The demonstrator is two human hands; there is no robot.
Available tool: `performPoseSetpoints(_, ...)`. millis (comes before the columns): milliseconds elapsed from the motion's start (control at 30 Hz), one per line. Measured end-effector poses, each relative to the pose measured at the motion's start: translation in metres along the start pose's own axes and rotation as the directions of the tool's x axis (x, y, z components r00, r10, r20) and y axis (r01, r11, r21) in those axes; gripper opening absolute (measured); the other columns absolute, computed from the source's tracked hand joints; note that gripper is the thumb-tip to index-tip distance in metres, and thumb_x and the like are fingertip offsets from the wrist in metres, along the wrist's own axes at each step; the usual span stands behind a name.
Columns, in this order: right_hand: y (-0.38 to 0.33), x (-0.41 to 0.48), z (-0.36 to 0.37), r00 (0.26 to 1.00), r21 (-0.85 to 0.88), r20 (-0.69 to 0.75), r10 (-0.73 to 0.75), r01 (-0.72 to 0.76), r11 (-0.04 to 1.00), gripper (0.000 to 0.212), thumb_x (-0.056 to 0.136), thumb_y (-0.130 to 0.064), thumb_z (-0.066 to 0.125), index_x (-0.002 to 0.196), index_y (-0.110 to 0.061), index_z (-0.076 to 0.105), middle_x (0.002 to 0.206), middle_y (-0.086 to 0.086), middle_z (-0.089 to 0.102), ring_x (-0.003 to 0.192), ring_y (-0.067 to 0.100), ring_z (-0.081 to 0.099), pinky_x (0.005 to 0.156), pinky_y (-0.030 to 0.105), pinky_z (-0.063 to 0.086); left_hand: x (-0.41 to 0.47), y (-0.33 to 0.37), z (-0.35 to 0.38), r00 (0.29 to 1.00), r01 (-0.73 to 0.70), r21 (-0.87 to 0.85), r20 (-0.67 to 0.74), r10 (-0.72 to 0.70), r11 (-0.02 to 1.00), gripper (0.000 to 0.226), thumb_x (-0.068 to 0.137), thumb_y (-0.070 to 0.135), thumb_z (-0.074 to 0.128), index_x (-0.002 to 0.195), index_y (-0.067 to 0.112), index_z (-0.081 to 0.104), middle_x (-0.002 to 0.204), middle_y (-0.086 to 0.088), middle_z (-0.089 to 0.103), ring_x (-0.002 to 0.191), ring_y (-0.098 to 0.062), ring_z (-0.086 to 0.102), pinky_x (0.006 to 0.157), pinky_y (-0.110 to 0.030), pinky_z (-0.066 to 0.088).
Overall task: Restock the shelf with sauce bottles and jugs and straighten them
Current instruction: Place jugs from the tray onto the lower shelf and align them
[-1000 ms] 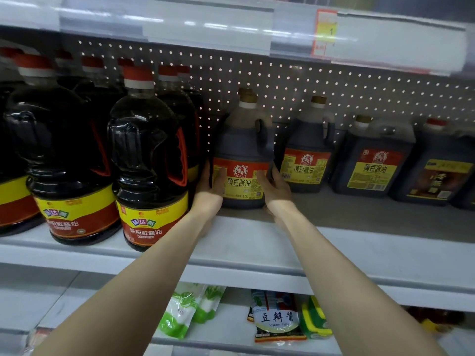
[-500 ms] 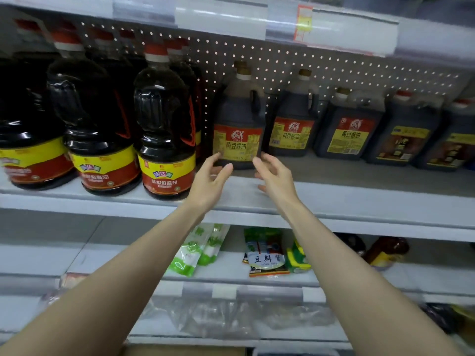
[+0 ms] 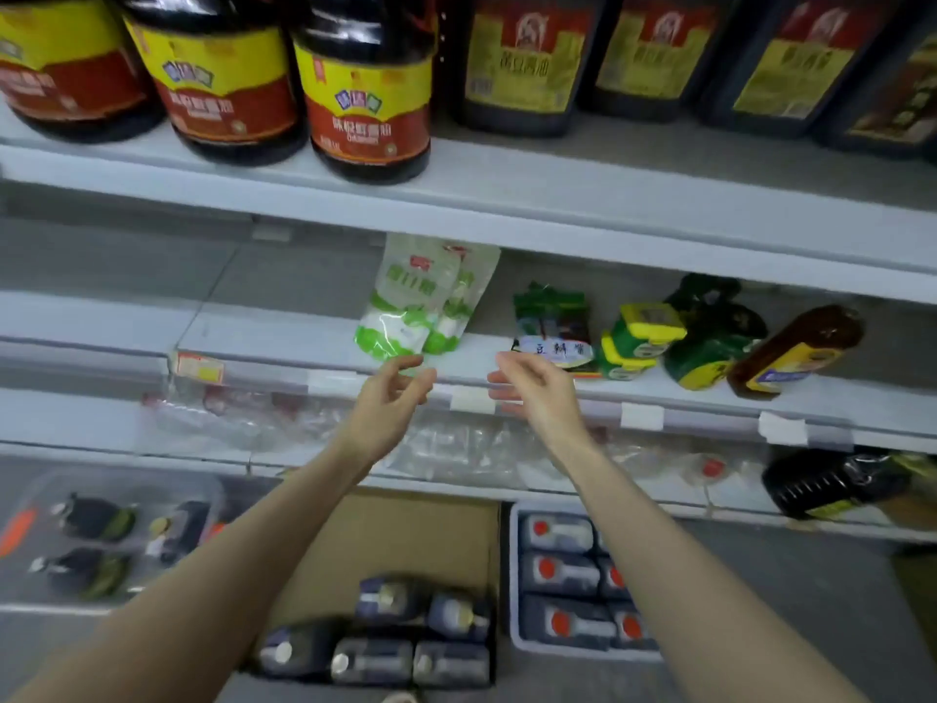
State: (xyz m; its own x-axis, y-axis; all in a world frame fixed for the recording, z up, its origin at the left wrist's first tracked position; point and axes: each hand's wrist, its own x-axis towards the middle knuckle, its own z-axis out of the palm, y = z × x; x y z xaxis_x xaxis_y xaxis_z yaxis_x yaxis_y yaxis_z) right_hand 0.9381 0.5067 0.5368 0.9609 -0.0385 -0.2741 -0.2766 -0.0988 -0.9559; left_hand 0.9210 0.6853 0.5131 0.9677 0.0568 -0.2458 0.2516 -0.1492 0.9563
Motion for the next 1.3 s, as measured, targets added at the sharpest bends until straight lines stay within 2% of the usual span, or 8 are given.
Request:
performPoseSetpoints(367,0.238,-0.022,0.028,0.947,-0.046,0.073,0.314,-0.311,0.949,0.009,0.092,-0.022,0.064,0.084,-0.018,0.065,0.083,0.002,0.066,0.072,0.013,0.061,0.065,0.019,0.049,-0.055,-0.231,0.019,0.933,0.353,0.011,-0.073,-0.351,0.936,0.023,0.096,0.020,0.054,0.116,0.009,0.057,0.096,-0.010,0.067,0.082,-0.017,0.062,0.065,-0.013,0.047)
performPoseSetpoints(567,0.361,-0.034,0.049,0.884,-0.117,0.119,0.452,-0.440,0.890,0.009,0.092,-0.025,0.063,0.087,-0.018,0.064,0.083,-0.001,0.067,0.074,0.009,0.063,0.066,0.019,0.051,-0.076,-0.352,0.028,0.878,0.471,0.019,-0.109,-0.467,0.882,0.007,0.095,0.029,0.057,0.099,0.024,0.060,0.092,-0.007,0.069,0.090,-0.023,0.064,0.082,-0.042,0.050)
performPoseSetpoints(667,0.416,-0.035,0.061,0.846,-0.150,0.134,0.515,-0.497,0.855,0.010,0.091,-0.030,0.064,0.088,-0.020,0.064,0.083,-0.002,0.069,0.077,0.012,0.065,0.073,0.028,0.052,-0.078,-0.404,0.028,0.860,0.505,0.063,-0.125,-0.496,0.861,0.017,0.095,0.035,0.056,0.101,0.021,0.062,0.093,-0.003,0.067,0.092,-0.023,0.064,0.082,-0.045,0.050)
performPoseSetpoints(867,0.507,-0.035,0.090,0.793,-0.170,0.134,0.594,-0.572,0.802,0.026,0.091,-0.033,0.063,0.111,-0.016,0.060,0.096,-0.005,0.066,0.087,0.011,0.064,0.076,0.022,0.051,-0.075,-0.490,0.028,0.831,0.552,0.074,-0.136,-0.540,0.831,0.007,0.093,0.032,0.058,0.087,0.027,0.058,0.085,0.000,0.065,0.088,-0.023,0.064,0.077,-0.037,0.048)
performPoseSetpoints(1067,0.578,-0.025,0.118,0.777,-0.144,0.169,0.606,-0.589,0.795,0.068,0.089,-0.035,0.066,0.148,-0.021,0.035,0.144,0.001,0.044,0.126,0.014,0.047,0.099,0.026,0.042,-0.052,-0.551,0.021,0.829,0.557,0.070,-0.092,-0.551,0.827,0.034,0.093,0.030,0.058,0.125,0.017,0.054,0.102,0.000,0.063,0.096,-0.014,0.061,0.085,-0.033,0.047)
performPoseSetpoints(1167,0.608,-0.020,0.127,0.779,-0.172,0.223,0.587,-0.561,0.810,0.079,0.084,-0.046,0.068,0.150,-0.033,0.027,0.153,-0.004,0.035,0.138,0.015,0.035,0.111,0.034,0.035,-0.039,-0.576,0.019,0.833,0.550,0.092,0.014,-0.554,0.830,0.041,0.092,0.035,0.060,0.130,0.029,0.047,0.105,0.003,0.063,0.099,-0.006,0.060,0.092,-0.027,0.047)
performPoseSetpoints(1233,0.620,-0.018,0.135,0.782,-0.197,0.230,0.579,-0.546,0.814,0.081,0.081,-0.055,0.067,0.149,-0.040,0.026,0.156,-0.007,0.030,0.141,0.012,0.029,0.115,0.038,0.031,-0.032,-0.591,0.015,0.829,0.544,0.146,0.055,-0.556,0.826,0.064,0.083,0.056,0.063,0.138,0.030,0.044,0.124,-0.004,0.059,0.118,-0.015,0.054,0.105,-0.036,0.042)
performPoseSetpoints(1300,0.626,-0.018,0.141,0.784,-0.195,0.233,0.576,-0.542,0.817,0.082,0.080,-0.061,0.065,0.148,-0.044,0.024,0.158,-0.007,0.024,0.143,0.011,0.025,0.117,0.039,0.028,-0.025,-0.602,0.013,0.834,0.531,0.176,0.063,-0.548,0.829,0.068,0.083,0.057,0.062,0.141,0.027,0.044,0.135,-0.008,0.052,0.126,-0.020,0.048,0.109,-0.042,0.038)
